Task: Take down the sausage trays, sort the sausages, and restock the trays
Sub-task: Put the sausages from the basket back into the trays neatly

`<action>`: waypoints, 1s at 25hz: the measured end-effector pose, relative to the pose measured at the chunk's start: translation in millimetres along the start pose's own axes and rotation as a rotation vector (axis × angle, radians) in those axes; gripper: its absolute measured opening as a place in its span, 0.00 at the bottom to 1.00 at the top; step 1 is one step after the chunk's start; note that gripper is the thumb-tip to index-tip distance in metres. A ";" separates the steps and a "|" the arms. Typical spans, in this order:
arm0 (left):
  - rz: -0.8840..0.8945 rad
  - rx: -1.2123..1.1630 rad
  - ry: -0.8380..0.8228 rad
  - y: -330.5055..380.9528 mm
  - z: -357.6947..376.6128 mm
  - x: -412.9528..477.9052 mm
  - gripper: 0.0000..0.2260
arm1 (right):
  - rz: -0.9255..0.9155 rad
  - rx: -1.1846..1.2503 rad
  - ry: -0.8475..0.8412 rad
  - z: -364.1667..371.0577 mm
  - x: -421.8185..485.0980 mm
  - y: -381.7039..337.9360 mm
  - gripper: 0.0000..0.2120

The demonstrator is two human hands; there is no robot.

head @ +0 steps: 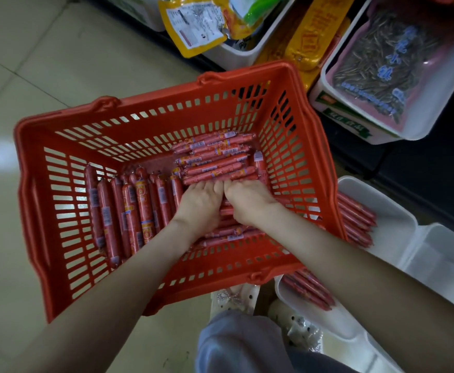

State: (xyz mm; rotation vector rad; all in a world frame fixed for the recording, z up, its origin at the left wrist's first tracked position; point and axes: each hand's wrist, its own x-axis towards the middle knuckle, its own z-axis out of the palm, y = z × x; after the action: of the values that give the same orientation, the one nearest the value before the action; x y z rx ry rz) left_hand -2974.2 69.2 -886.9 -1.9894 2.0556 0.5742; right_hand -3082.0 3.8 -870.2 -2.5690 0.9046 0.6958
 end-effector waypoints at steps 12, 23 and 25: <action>0.419 0.109 0.701 175.4 -116.6 -30.8 0.10 | 0.350 0.068 0.684 -33.7 -217.6 85.7 0.18; 0.520 0.140 0.129 247.6 74.1 16.1 0.08 | 0.539 0.289 0.283 173.8 -199.7 115.7 0.22; 0.416 0.150 0.121 240.8 88.9 18.1 0.16 | 0.535 0.316 0.274 186.2 -181.4 117.7 0.24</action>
State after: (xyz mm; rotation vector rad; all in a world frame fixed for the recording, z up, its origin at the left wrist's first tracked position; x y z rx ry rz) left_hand -3223.9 91.9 -944.9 -1.5556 2.5250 0.3619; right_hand -3344.5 89.5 -942.0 -2.1780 1.6756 0.2900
